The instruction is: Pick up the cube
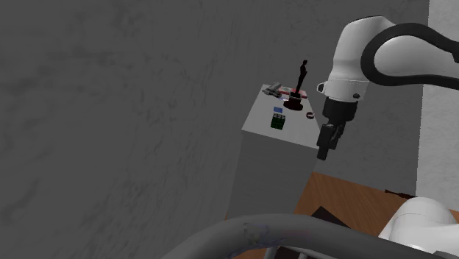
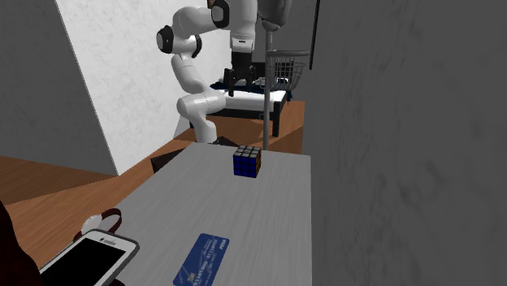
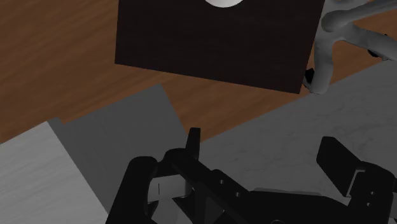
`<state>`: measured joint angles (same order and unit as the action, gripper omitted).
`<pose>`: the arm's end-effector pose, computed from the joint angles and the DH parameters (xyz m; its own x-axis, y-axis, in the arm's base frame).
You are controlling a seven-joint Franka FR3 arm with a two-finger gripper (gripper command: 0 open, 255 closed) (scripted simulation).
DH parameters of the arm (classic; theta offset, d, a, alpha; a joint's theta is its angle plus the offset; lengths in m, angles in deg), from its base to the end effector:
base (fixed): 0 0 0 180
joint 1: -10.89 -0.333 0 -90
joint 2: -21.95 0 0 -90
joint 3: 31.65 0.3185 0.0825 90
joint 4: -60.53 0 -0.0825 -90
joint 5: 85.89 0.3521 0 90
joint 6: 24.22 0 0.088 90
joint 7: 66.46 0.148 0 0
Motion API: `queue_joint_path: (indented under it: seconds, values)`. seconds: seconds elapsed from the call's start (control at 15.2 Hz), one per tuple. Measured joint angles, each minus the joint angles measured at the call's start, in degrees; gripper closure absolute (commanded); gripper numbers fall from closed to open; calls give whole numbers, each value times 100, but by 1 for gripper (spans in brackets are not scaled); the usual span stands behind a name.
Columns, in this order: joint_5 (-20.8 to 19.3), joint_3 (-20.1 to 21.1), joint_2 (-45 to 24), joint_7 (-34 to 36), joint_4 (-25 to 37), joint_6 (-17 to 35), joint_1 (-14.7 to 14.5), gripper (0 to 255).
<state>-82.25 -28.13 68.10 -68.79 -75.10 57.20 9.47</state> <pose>0.2435 0.0358 0.5394 0.9839 0.1104 -0.1402 0.1079 -0.9938 -0.0250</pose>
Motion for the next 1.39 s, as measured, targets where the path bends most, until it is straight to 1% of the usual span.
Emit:
queue_joint_path:
  seconds: [0.07, 0.2, 0.59, 0.99, 1.06, 1.25, 1.39]
  values:
    - [0, 0, 0, 0, 0, 0, 0, 0]
    - [-82, -83, -173, -103, 43, 161, 40, 0]
    - [-372, -429, -1097, -534, 403, 893, 203, 0]
    - [-541, -764, -2112, -962, 1057, 1445, 335, 0]
    - [-560, -840, -2364, -1064, 1255, 1537, 362, 0]
    - [-564, -988, -2932, -1271, 1625, 1822, 411, 0]
    - [-545, -1079, -3295, -1414, 1955, 1919, 446, 0]
